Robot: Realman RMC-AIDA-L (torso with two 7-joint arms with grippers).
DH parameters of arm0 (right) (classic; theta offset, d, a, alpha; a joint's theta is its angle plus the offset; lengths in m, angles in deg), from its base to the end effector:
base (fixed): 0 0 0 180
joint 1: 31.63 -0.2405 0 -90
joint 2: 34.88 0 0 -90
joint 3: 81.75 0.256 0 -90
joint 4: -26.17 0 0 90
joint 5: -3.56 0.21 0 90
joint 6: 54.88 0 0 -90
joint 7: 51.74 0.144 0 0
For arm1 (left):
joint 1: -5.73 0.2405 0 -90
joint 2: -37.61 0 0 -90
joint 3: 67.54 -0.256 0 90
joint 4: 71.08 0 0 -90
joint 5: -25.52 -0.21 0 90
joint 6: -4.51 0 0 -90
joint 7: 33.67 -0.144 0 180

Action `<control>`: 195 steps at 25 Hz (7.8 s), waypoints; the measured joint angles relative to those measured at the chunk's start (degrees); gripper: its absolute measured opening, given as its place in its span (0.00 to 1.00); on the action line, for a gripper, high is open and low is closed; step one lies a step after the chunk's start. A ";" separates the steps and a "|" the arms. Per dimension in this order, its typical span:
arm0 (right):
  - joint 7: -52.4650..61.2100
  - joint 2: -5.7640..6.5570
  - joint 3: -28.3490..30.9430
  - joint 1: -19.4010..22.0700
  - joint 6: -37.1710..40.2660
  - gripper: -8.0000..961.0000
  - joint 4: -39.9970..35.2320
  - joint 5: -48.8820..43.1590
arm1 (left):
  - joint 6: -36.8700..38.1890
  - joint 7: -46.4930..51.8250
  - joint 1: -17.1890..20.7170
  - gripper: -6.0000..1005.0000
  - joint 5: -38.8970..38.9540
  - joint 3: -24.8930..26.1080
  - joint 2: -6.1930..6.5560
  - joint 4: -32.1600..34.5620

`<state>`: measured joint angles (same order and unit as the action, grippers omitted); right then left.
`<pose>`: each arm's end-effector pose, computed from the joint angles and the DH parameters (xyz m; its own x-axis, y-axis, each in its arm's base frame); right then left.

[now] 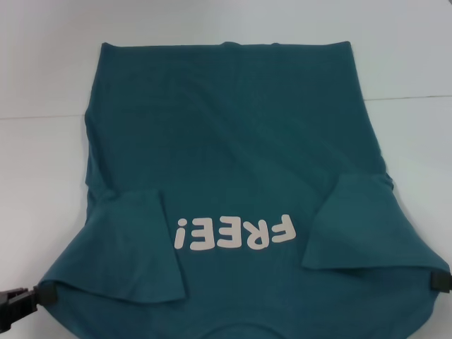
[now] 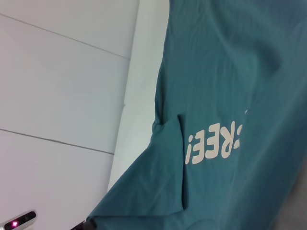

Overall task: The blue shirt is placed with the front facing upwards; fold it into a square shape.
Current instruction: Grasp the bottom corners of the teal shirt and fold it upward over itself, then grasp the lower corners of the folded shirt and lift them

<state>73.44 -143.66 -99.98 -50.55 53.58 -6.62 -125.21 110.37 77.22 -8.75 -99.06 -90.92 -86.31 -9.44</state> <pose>0.3548 0.2342 0.0825 -0.0322 -0.9110 -0.4111 -0.9267 -0.1269 0.3538 -0.3205 0.2371 0.0622 0.3906 0.7406 0.5468 0.8806 -0.4736 0.0124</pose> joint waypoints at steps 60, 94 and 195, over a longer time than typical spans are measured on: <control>1.80 -0.38 14.45 -6.87 -16.52 0.11 9.99 14.63 | -19.39 0.99 -18.21 0.04 2.09 5.01 4.83 -17.40; 1.40 -0.64 12.25 -14.76 -37.60 0.13 12.93 18.48 | -38.84 -5.45 -25.92 0.08 4.46 0.81 4.68 -23.46; 4.39 -0.35 -12.27 -13.34 -24.29 0.81 -25.37 -12.77 | -55.10 -5.60 -17.24 0.08 3.39 -34.43 -0.21 -14.89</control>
<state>77.84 -144.01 -112.25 -63.89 29.29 -31.99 -137.98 55.28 71.62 -25.99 -95.67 -125.35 -86.52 -24.33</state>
